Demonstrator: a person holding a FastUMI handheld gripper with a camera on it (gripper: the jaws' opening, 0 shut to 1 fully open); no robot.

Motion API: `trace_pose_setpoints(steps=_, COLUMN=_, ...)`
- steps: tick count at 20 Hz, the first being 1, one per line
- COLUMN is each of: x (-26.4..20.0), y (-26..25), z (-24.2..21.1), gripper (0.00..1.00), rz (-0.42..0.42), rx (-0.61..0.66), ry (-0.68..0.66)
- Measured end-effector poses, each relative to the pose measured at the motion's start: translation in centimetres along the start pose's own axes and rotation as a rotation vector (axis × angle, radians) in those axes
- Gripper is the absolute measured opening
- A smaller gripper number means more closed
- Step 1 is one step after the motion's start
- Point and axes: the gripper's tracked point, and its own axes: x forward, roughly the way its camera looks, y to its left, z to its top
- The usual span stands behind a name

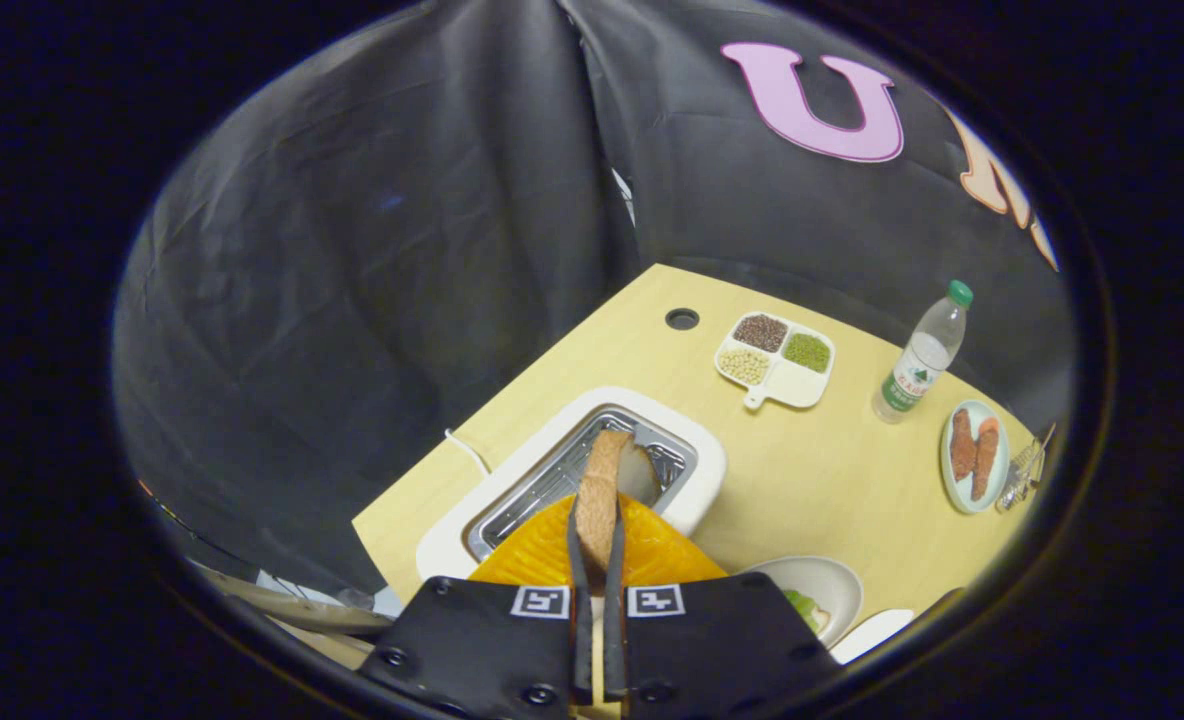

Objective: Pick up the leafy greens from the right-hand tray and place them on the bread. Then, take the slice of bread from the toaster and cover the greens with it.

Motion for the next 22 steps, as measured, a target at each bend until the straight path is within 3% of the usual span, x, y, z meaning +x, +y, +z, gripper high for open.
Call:
trace_pose_setpoints(steps=15, x=-7.6, y=-3.0, z=1.3, gripper=0.07, rz=0.065, rx=0.12, ry=-0.19)
trace_pose_setpoints(steps=22, x=-9.9, y=-6.2, z=-0.7, gripper=0.07, rz=0.037, rx=0.164, ry=-0.208)
